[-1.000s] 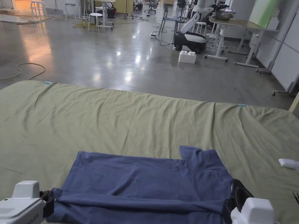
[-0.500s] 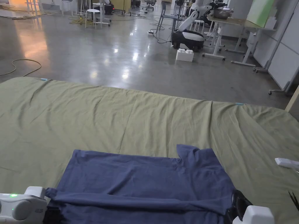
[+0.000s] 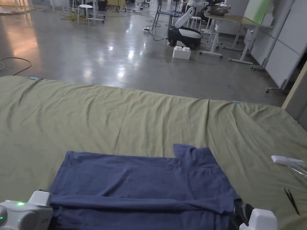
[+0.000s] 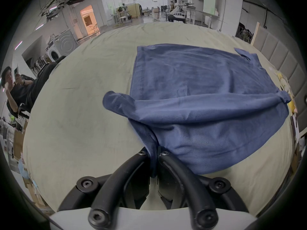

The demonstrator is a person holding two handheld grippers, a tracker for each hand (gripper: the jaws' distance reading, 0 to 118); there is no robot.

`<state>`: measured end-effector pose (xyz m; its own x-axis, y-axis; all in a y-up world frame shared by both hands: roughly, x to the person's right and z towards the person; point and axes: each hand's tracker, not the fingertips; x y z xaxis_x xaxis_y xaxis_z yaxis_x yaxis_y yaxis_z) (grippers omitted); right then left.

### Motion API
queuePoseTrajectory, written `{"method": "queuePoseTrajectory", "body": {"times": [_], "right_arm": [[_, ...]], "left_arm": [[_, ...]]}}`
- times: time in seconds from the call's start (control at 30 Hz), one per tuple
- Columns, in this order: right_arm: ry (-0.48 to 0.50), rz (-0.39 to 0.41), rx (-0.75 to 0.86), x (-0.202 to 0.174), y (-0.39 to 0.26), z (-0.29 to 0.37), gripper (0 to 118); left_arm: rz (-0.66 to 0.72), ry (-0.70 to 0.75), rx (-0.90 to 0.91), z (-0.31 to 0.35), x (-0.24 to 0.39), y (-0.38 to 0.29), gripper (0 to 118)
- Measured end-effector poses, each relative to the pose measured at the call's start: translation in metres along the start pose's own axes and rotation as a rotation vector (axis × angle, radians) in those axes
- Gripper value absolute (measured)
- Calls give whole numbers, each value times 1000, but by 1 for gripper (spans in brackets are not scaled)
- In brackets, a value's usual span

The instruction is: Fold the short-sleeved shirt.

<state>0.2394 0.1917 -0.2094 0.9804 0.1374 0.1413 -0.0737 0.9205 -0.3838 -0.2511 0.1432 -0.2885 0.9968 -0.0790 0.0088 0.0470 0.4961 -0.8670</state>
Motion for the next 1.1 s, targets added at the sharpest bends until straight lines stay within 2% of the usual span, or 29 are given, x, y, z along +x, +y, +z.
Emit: {"method": "queuePoseTrajectory", "body": {"times": [0.03, 0.07, 0.1, 0.2, 0.27, 0.4, 0.47, 0.53, 0.57, 0.63, 0.67, 0.73, 0.77, 0.87, 1.1], "right_arm": [[11, -6, -57, 7, -3, -7, 62], [27, -23, -107, 14, -6, -13, 65], [-7, -30, -171, 22, -10, -18, 66], [46, 30, -283, 38, -15, -46, 70], [95, 31, -350, 45, -21, -65, 72], [134, 71, -479, 45, -30, -105, 72], [121, 70, -530, 43, -36, -122, 71], [127, 49, -598, 41, -42, -137, 53], [144, 35, -615, 40, -45, -140, 48], [180, 0, -616, 38, -45, -143, 47], [165, 14, -612, 36, -43, -142, 43], [193, 19, -611, 32, -41, -141, 15], [206, 6, -610, 30, -42, -141, 11], [188, 16, -606, 27, -42, -139, 8], [182, -23, -545, 41, -12, -114, 7]], "left_arm": [[21, -6, 12, 2, -4, -1, 7], [35, -12, 21, 5, -6, -2, 7], [47, -18, 38, 10, -9, -4, 7], [62, -18, 66, 17, -16, -7, 7], [74, -23, 82, 20, -19, -7, 7], [80, -25, 102, 23, -21, -4, 7], [80, -27, 100, 23, -21, -3, 7], [79, -24, 101, 21, -20, -3, 7], [78, -23, 100, 21, -20, -3, 7], [78, -20, 101, 20, -20, -4, 7], [80, -20, 101, 19, -19, -4, 7], [86, -18, 98, 17, -18, -4, 7], [88, -17, 102, 17, -18, -4, 7], [89, -18, 117, 21, -17, -4, 7], [127, -67, 199, 48, -28, 8, 7]]}}
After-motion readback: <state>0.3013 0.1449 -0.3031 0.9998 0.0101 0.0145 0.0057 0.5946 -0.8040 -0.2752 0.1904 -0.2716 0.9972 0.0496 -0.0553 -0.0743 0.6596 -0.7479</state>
